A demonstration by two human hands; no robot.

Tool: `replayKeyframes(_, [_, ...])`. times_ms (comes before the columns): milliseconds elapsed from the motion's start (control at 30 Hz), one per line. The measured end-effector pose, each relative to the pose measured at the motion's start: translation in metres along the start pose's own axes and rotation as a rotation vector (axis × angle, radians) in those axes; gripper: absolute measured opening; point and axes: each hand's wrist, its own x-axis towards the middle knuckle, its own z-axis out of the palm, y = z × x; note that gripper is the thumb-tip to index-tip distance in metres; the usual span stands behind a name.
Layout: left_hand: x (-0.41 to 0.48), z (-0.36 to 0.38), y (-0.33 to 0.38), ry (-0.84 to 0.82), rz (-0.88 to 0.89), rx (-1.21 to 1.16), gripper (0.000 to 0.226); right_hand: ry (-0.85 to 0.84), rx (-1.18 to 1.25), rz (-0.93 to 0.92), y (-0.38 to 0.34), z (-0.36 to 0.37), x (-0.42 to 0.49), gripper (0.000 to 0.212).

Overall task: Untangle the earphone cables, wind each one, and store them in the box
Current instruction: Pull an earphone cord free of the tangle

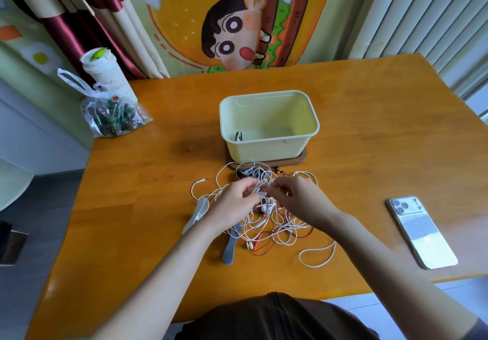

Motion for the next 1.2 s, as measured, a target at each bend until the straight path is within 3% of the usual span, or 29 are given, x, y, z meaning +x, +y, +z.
replayKeyframes(100, [-0.003,0.0,0.001,-0.071,0.011,0.005,0.015,-0.014,-0.017,-0.012,-0.002,0.002,-0.001,0.02])
replayKeyframes(200, [-0.003,-0.001,-0.004,-0.06,0.054,0.115,0.032,-0.043,-0.026,-0.046,-0.006,0.003,0.0,0.02])
replayKeyframes(367, [-0.002,-0.016,-0.022,0.027,0.032,0.23,0.032,-0.146,0.016,-0.027,-0.001,-0.004,0.004,0.017])
replayKeyframes(567, [0.003,-0.047,-0.047,0.36,-0.149,0.132,0.029,-0.283,-0.015,0.097,0.031,-0.016,0.006,0.019])
replayKeyframes(667, [0.004,-0.068,-0.066,0.54,-0.268,0.065,0.028,-0.247,-0.021,0.174,0.051,-0.027,0.005,0.023])
replayKeyframes(767, [0.003,-0.077,-0.08,0.596,-0.361,0.037,0.025,-0.142,-0.047,0.231,0.06,-0.034,0.008,0.023])
replayKeyframes(867, [0.003,-0.067,-0.071,0.527,-0.361,-0.036,0.029,-0.031,-0.076,0.193,0.049,-0.035,0.012,0.019])
replayKeyframes(967, [0.0,-0.048,-0.035,0.397,-0.171,-0.134,0.037,-0.065,-0.077,0.096,0.023,-0.025,0.015,0.018])
replayKeyframes(1100, [-0.001,-0.023,0.004,0.086,0.033,-0.05,0.03,-0.121,-0.029,-0.052,-0.012,-0.01,0.018,0.014])
replayKeyframes(1200, [0.002,-0.018,0.011,0.005,0.082,0.059,0.02,-0.141,0.005,-0.107,-0.021,-0.005,0.019,0.022])
